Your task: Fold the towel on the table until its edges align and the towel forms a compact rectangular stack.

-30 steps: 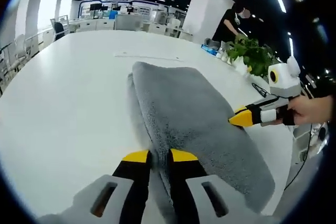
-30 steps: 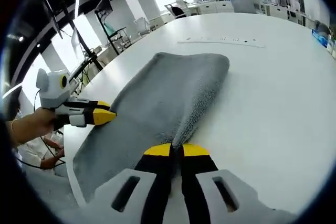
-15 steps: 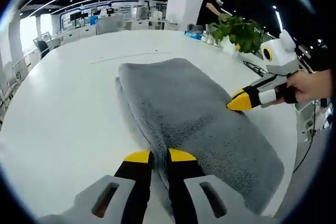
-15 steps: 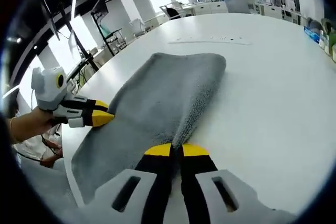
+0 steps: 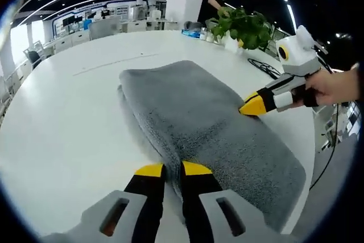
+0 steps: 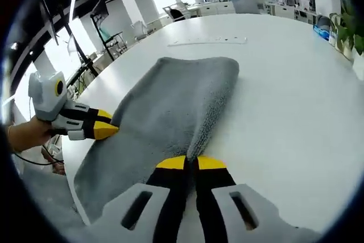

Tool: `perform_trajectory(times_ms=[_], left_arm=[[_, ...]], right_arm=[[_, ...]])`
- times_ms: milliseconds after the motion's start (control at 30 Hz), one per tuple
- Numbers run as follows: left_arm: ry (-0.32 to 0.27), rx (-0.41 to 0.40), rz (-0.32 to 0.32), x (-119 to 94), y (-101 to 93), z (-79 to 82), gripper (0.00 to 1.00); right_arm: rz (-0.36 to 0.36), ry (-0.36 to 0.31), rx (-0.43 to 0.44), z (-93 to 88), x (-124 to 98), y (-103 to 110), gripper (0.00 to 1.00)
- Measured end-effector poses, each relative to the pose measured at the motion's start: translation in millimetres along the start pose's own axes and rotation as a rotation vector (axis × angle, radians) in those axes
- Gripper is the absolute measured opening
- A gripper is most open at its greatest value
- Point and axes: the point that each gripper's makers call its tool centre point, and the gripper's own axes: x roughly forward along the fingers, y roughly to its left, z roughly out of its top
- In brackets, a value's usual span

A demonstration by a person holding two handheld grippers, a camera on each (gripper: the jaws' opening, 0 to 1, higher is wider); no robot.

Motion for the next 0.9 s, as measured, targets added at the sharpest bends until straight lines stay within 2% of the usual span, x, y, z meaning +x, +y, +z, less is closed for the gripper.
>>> perform_trajectory(times_ms=[100, 233, 400, 633, 833, 900], left_arm=[[-0.005, 0.005, 0.003, 0.1, -0.5, 0.4, 0.11], [0.011, 0.007, -0.023, 2.7, 0.9, 0.8, 0.1], [0.014, 0.014, -0.033, 2.7, -0.7, 0.6, 0.1], [0.007, 0.012, -0.027, 2.8, -0.7, 0.7, 0.09], [0.009, -0.005, -0.033, 2.7, -0.5, 0.7, 0.09], [0.01, 0.001, -0.033, 2.6, -0.9, 0.7, 0.09]], right_arm=[[-0.001, -0.014, -0.017, -2.6, -2.1, 0.8, 0.02], [0.007, -0.033, -0.021, -5.8, -1.5, 1.1, 0.01], [0.01, -0.032, -0.115, -5.4, 0.4, 3.4, 0.0], [0.005, -0.056, -0.126, -6.1, 0.8, 3.6, 0.0], [0.008, -0.048, -0.081, -4.2, 2.7, 1.7, 0.0], [0.01, -0.051, -0.101, -4.5, 2.6, 2.6, 0.0]])
